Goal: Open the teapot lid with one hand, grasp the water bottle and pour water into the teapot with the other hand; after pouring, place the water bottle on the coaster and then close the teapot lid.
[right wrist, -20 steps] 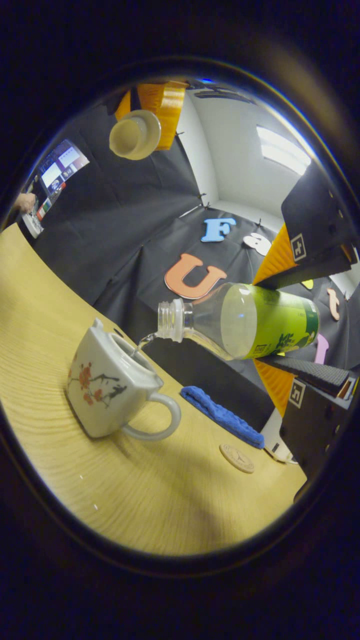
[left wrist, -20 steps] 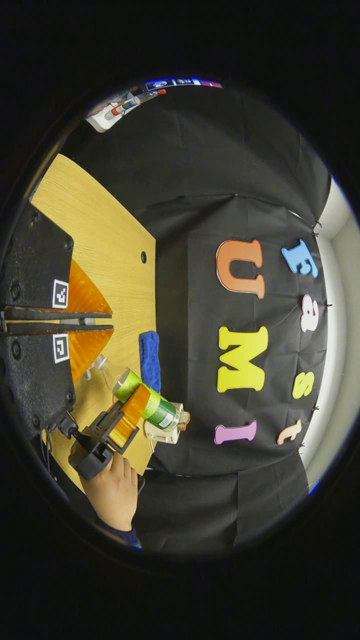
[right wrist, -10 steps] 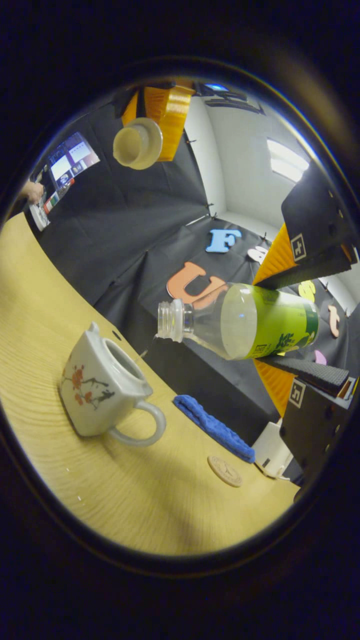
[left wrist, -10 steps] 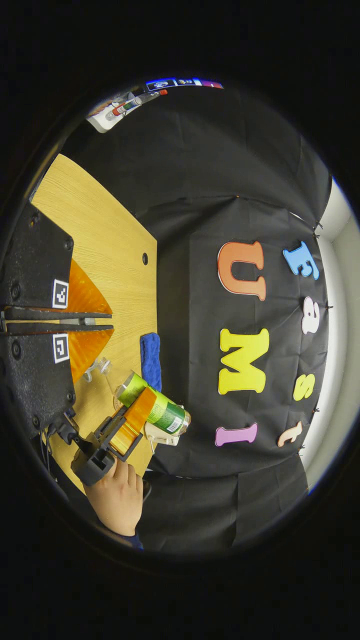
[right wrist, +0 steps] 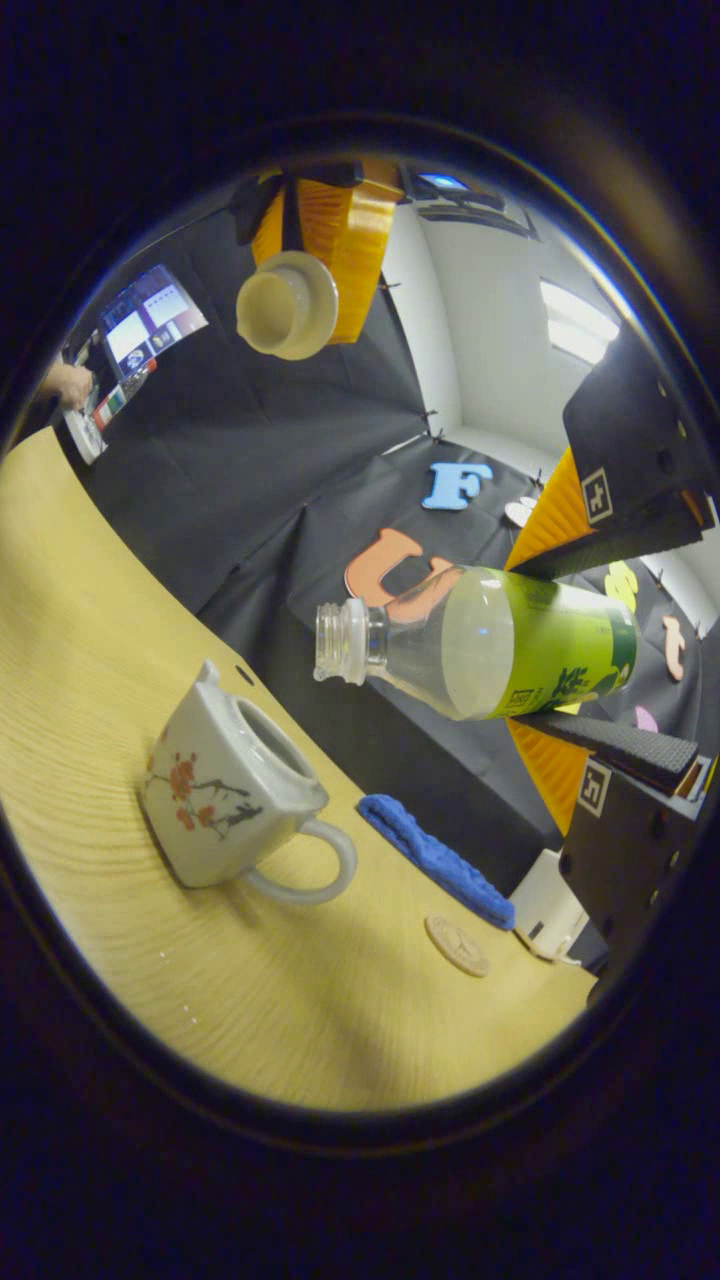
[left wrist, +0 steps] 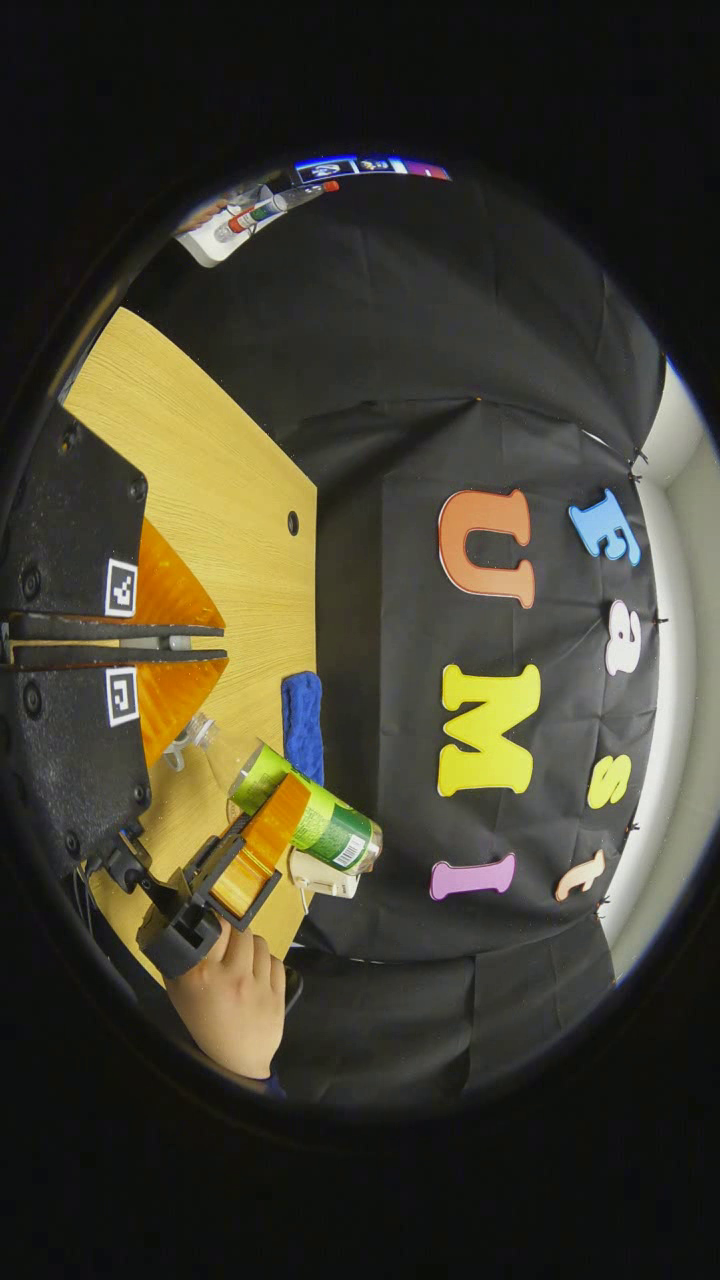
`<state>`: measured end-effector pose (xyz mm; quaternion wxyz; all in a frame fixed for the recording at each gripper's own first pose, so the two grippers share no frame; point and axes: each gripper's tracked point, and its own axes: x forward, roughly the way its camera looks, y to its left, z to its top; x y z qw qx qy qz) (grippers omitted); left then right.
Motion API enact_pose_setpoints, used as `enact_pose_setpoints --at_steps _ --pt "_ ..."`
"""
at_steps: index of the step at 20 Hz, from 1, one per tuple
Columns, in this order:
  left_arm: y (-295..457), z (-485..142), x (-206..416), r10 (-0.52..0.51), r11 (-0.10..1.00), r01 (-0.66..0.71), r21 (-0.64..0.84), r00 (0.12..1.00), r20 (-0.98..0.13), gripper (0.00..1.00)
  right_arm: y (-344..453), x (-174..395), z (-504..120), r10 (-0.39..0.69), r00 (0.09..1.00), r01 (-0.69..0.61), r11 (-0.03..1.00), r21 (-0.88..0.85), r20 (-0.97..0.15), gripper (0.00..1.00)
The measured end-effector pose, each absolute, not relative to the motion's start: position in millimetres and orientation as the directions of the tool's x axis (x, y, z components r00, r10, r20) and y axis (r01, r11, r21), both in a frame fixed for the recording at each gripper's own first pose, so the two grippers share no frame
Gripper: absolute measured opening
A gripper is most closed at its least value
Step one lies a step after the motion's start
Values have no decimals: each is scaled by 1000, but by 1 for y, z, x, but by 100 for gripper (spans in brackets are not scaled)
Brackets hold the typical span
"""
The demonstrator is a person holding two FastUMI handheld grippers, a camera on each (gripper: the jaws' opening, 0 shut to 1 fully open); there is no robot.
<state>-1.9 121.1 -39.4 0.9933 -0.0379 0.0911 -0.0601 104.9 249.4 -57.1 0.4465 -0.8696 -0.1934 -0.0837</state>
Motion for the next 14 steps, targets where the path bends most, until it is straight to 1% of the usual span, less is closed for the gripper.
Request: enact_pose_setpoints --at_steps 1,2,4,5,6,7,8,11,12,14 --pt "126 -37 -2 -108 992 96 -81 979 -171 4 245 109 -64 246 923 384 -502 -775 297 72" --pt "131 -34 -2 -91 994 79 -78 983 -161 5 241 114 -72 227 939 340 -472 -813 260 70" --pt "124 -31 -2 -108 992 97 -86 984 -145 4 233 119 -82 198 956 277 -381 -882 215 72" --pt "121 -30 -2 -109 992 98 -83 984 -141 4 229 121 -84 188 961 255 -334 -907 201 72" --pt "124 -30 -2 -106 992 95 -83 985 -140 4 225 125 -86 177 966 235 -287 -929 190 70" --pt "124 -30 -1 -107 992 95 -87 984 -142 4 220 127 -91 171 970 211 -232 -950 174 72" --pt "123 -32 0 -107 992 95 -89 984 -143 4 215 128 -96 157 976 180 -176 -968 153 70" --pt "123 -33 0 -115 991 102 -92 983 -146 4 202 131 -109 130 988 82 2 -997 81 72" --pt "124 -33 -1 -120 990 107 -92 982 -143 4 199 131 -109 125 990 54 70 -996 63 70" --pt "126 -34 1 -118 990 105 -99 983 -144 4 190 129 -109 119 993 -25 221 -975 2 70"
